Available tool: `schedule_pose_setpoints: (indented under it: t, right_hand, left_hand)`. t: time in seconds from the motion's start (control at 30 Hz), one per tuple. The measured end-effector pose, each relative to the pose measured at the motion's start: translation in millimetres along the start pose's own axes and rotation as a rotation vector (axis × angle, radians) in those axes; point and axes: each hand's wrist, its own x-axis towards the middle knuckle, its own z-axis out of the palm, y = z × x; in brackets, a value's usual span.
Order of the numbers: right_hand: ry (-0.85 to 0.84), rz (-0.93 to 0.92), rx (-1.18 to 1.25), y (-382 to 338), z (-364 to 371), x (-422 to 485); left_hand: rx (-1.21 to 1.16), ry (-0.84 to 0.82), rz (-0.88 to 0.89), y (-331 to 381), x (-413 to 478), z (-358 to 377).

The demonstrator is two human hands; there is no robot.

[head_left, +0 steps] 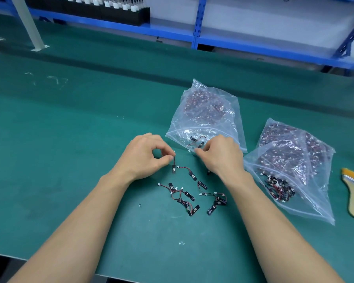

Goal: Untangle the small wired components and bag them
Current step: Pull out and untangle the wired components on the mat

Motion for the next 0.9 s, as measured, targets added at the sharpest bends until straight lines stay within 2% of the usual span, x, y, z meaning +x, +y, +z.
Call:
schedule_pose_setpoints:
  t: [0.2,0.33,0.5,0.57,0.77,0.9]
  right_hand:
    - [-0.039,0.088,0.1,1,5,6]
    - [-0.085,0.124,0.351,6,4,7]
    - [-0.048,0.155,0.583,28,-4,-5]
    - [-0.034,0.156,0.571,40,-10,-12]
    - [-0.095,0.126,0.331,58,-17,-25]
    - [-0.016,0.072,0.299,58,-22,-34]
  left_hand:
    - [0.004,0.024,-0.001,-3,1,-1]
    - [-0.002,0.008,-0.008,-4,1,0]
    - [0.002,0.019,-0.014,-4,1,0]
    - [0.006,0.02,-0.014,-4,1,0]
    - [-0.004,0.03,-0.016,-4,0,1]
    - [-0.003,0.054,-0.022,-3,1,2]
